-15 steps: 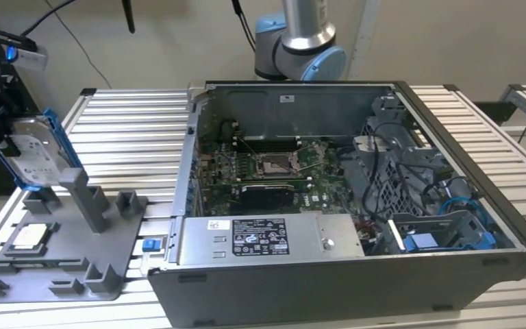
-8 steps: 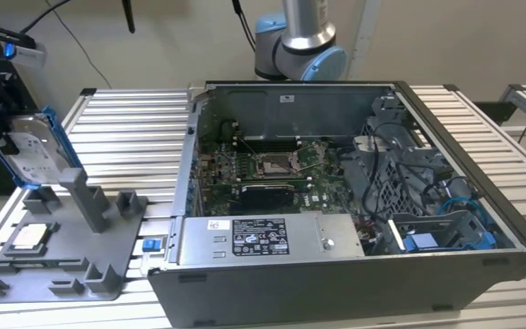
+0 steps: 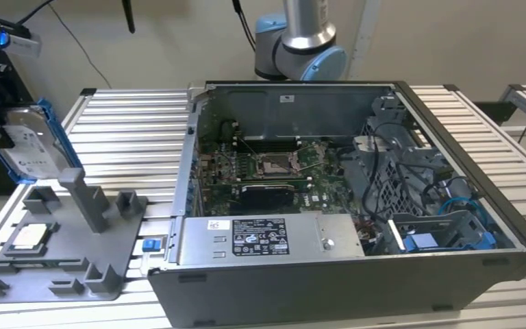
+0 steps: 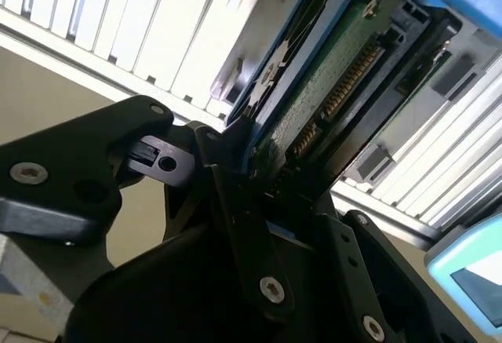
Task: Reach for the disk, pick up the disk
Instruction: 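Pick up the disk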
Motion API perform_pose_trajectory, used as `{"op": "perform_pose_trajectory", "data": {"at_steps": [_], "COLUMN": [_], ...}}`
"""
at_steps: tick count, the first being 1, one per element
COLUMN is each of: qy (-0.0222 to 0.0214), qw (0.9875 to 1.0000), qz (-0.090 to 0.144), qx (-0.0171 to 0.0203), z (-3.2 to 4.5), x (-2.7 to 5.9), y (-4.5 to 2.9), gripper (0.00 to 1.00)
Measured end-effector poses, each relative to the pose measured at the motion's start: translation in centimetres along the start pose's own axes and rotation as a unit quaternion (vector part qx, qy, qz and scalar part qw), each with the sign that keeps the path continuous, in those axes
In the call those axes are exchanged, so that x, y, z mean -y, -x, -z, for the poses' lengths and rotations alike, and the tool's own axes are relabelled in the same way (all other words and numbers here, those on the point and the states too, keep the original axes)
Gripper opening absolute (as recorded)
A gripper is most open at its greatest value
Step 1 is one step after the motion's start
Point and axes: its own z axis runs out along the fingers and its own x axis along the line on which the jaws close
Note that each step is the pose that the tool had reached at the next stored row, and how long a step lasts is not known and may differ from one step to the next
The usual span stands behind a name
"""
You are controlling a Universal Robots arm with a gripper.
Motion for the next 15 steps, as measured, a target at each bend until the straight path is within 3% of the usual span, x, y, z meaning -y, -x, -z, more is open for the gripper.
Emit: {"op": "perform_pose_trajectory", "data": {"at_steps": [15], "qy": [-0.0001], "qw": [1.0000], "qz": [0.000], "qx": [0.0000], "z": [3.16], "x": [-0.05], "y": [0.10], "gripper": [0.00]}}
